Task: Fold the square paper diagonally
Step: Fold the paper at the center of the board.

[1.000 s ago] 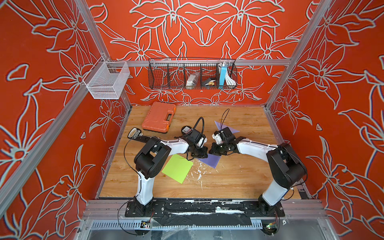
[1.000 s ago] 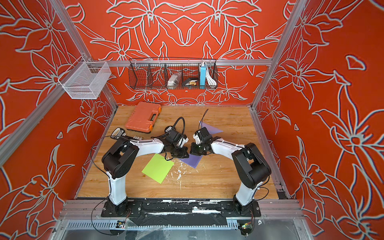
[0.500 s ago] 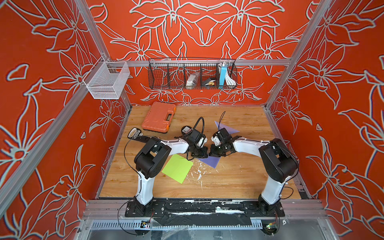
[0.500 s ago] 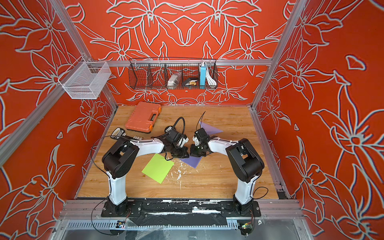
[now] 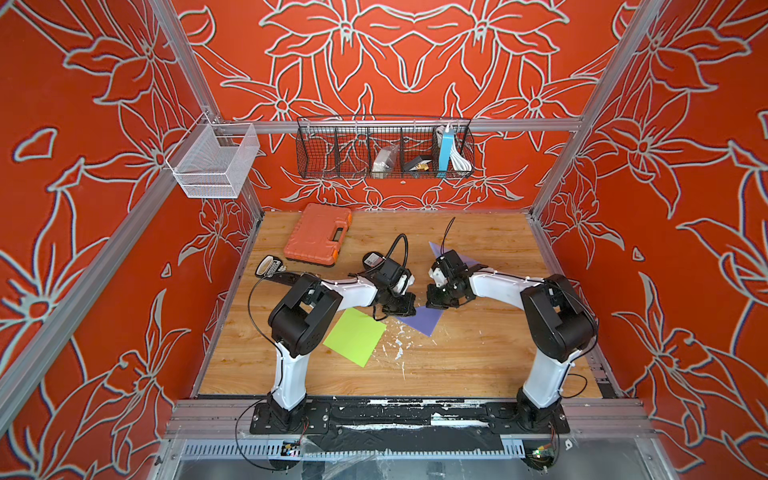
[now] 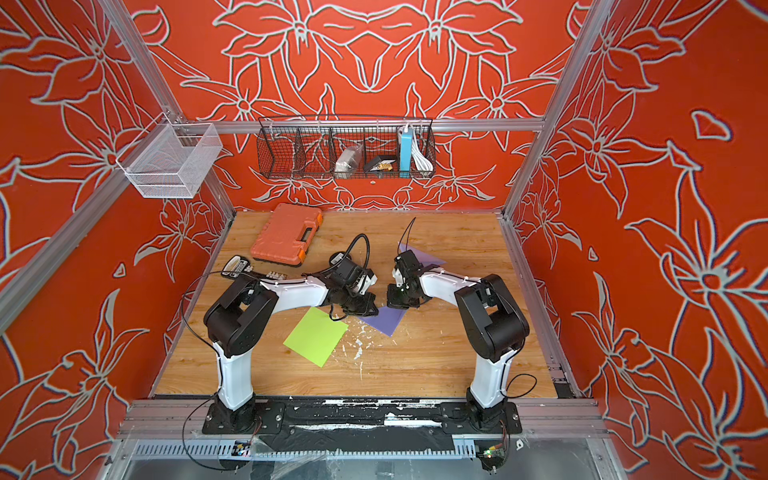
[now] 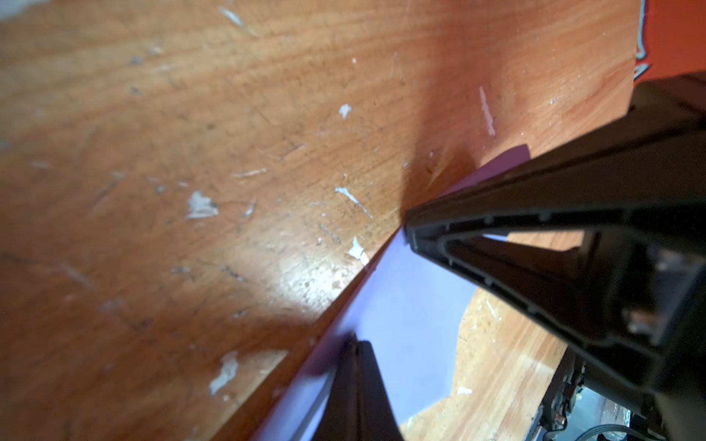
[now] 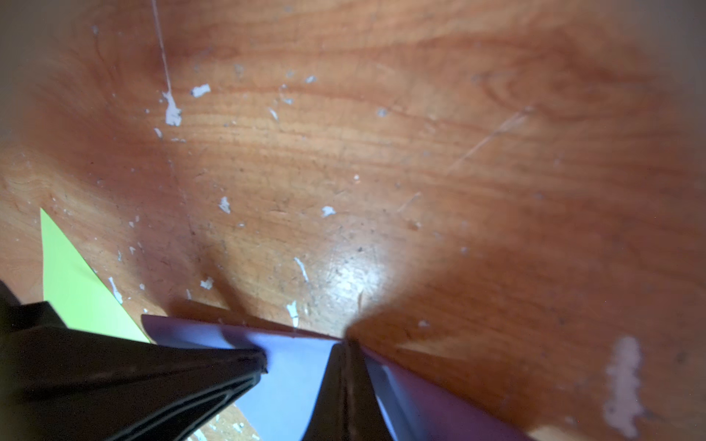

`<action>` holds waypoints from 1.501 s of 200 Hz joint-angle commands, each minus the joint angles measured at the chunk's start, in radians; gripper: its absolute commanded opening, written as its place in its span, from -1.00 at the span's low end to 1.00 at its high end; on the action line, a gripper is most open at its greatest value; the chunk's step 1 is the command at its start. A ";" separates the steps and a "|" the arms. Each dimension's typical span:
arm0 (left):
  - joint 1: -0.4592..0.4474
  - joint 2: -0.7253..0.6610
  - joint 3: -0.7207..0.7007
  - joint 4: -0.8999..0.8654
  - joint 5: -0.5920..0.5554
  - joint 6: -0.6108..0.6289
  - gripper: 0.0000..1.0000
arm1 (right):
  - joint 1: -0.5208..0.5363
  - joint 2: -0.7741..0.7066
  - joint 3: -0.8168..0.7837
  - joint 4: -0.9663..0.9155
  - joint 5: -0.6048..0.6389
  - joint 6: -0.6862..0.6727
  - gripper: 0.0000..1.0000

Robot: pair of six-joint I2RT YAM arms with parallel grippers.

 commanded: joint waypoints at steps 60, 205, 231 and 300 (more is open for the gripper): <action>0.022 0.025 -0.030 -0.076 -0.058 0.025 -1.00 | -0.097 0.023 -0.021 -0.127 0.169 -0.060 -1.00; 0.025 0.030 -0.028 -0.058 -0.022 0.030 -1.00 | -0.123 -0.210 -0.055 -0.113 0.056 -0.034 -1.00; 0.023 0.030 -0.026 -0.059 -0.020 0.029 -1.00 | -0.090 -0.219 -0.034 -0.115 0.000 -0.040 -1.00; 0.019 0.033 -0.024 -0.060 -0.019 0.031 -1.00 | -0.015 -0.039 0.056 -0.124 -0.003 -0.034 -1.00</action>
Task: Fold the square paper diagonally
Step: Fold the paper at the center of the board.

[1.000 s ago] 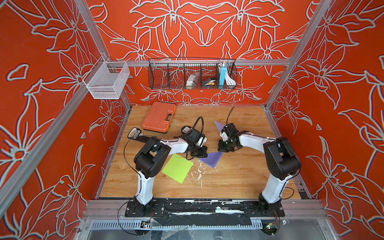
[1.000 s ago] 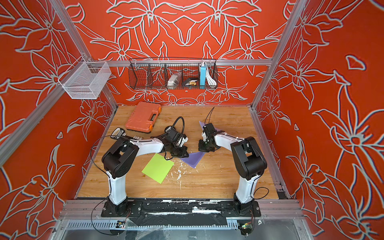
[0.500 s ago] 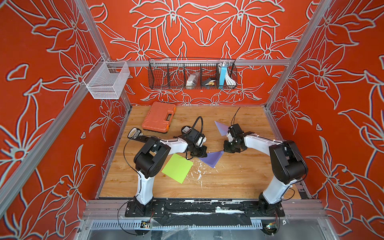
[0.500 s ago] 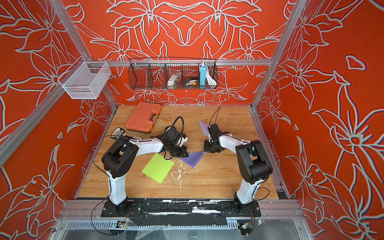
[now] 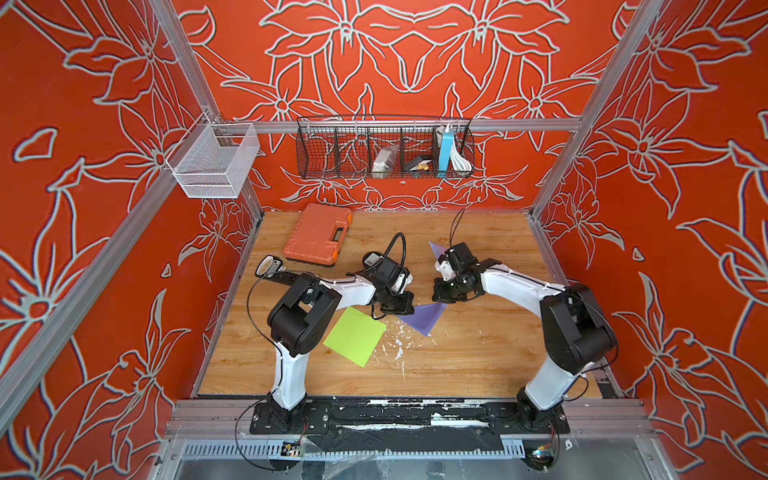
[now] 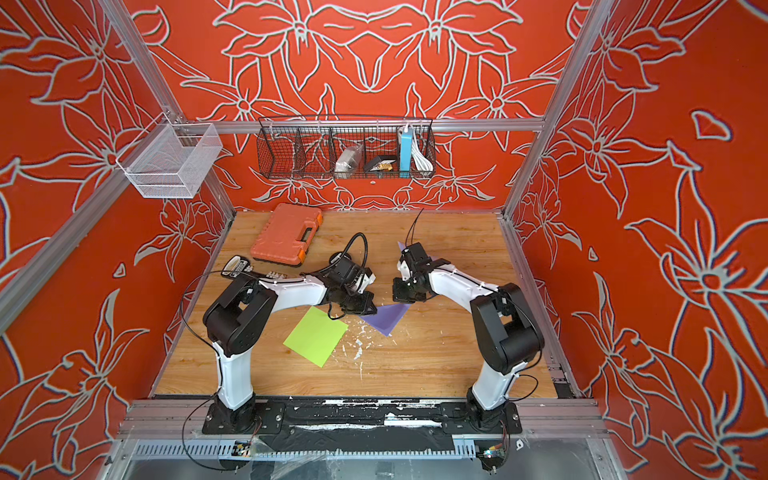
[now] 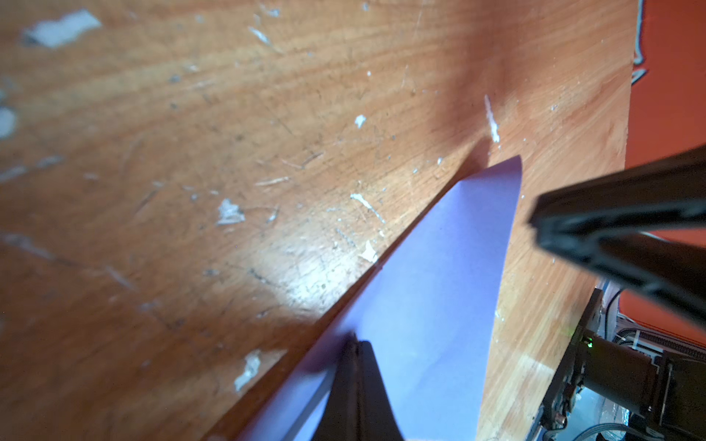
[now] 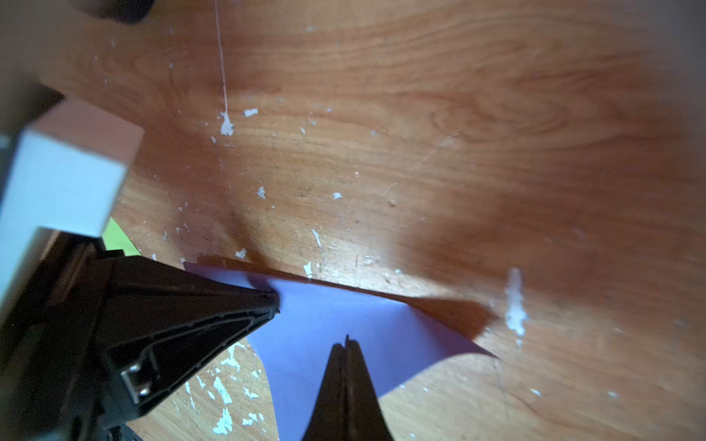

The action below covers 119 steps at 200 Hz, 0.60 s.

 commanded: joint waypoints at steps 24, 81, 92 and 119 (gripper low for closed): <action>0.001 0.035 -0.024 -0.061 -0.032 0.020 -1.00 | -0.001 0.074 0.032 -0.057 0.052 0.003 -1.00; 0.002 0.036 -0.023 -0.059 -0.027 0.019 -1.00 | -0.054 0.095 -0.002 -0.092 0.134 -0.028 -1.00; 0.002 0.038 -0.021 -0.061 -0.028 0.021 -1.00 | -0.058 0.100 -0.003 -0.097 0.141 -0.037 -1.00; 0.001 0.038 -0.021 -0.066 -0.028 0.022 -1.00 | -0.068 0.111 -0.009 -0.099 0.160 -0.046 -1.00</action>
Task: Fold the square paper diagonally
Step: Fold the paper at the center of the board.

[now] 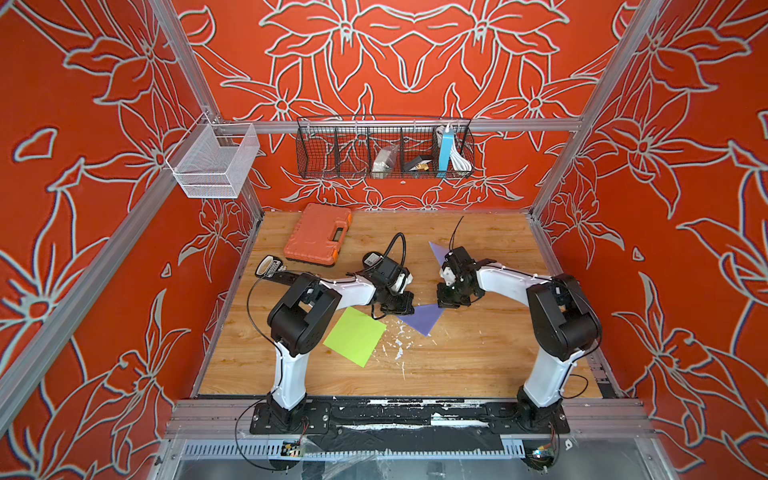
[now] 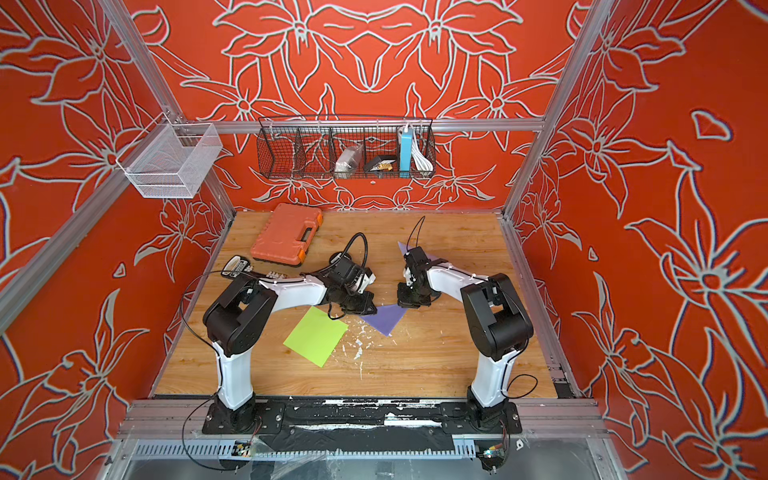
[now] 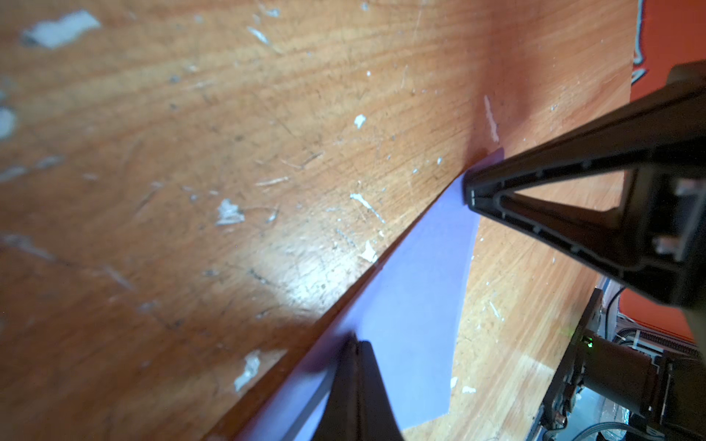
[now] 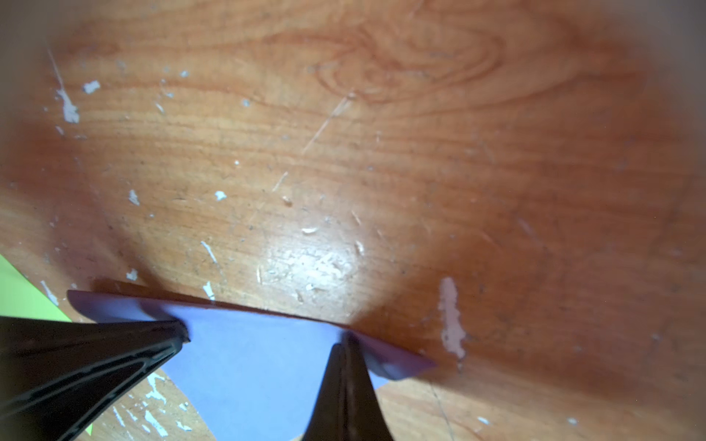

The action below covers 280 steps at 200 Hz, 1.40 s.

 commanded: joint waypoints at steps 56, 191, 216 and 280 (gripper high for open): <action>0.002 0.039 -0.019 -0.068 -0.031 0.025 -1.00 | -0.058 0.041 -0.037 -0.043 0.120 -0.033 -1.00; 0.032 -0.047 -0.099 -0.021 -0.084 -0.054 -1.00 | -0.072 0.033 -0.090 -0.017 0.136 -0.042 -1.00; 0.058 -0.066 -0.127 -0.009 -0.058 -0.076 -1.00 | -0.070 0.035 -0.092 -0.013 0.136 -0.040 -1.00; 0.130 -0.096 -0.173 -0.010 -0.034 -0.104 -1.00 | -0.070 0.035 -0.087 -0.015 0.133 -0.042 -1.00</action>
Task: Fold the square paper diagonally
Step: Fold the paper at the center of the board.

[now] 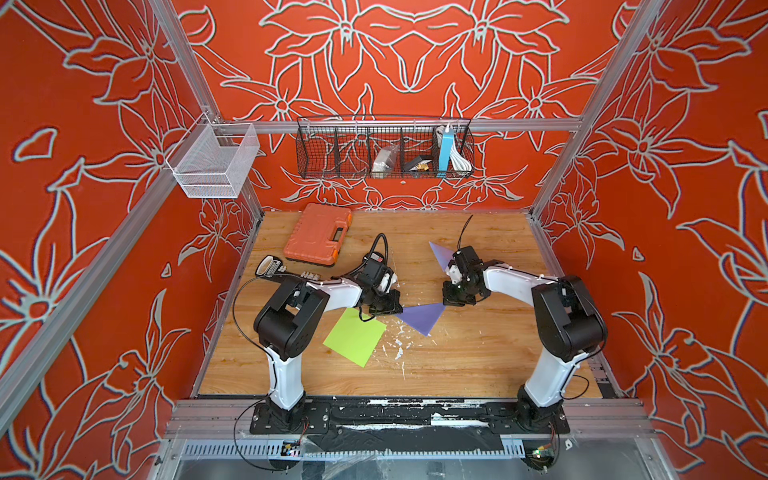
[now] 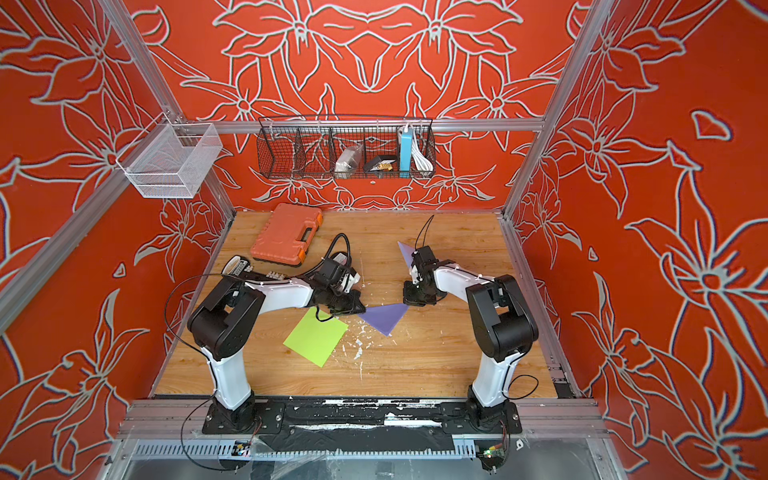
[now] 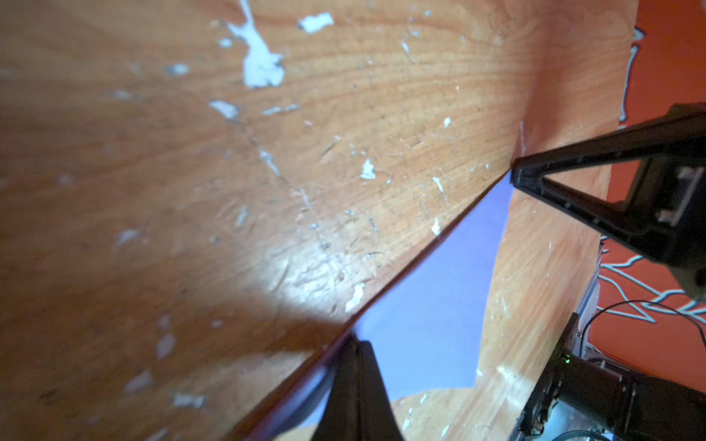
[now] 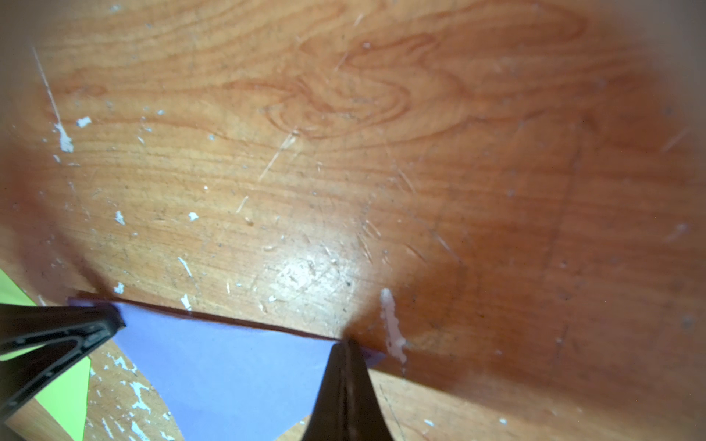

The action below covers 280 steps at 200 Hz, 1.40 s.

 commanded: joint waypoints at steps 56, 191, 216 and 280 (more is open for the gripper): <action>0.048 -0.010 -0.086 -0.051 -0.033 -0.030 -1.00 | -0.016 0.056 -0.044 -0.061 0.130 -0.013 -1.00; 0.094 -0.001 -0.081 -0.065 -0.011 0.010 -1.00 | 0.100 -0.091 0.070 -0.070 0.024 0.024 -1.00; 0.089 -0.007 -0.080 -0.072 -0.021 0.016 -1.00 | 0.191 -0.043 0.131 -0.048 0.007 0.076 -1.00; 0.078 -0.005 -0.070 -0.082 -0.030 0.025 -1.00 | 0.296 0.106 0.237 0.003 -0.010 0.188 -1.00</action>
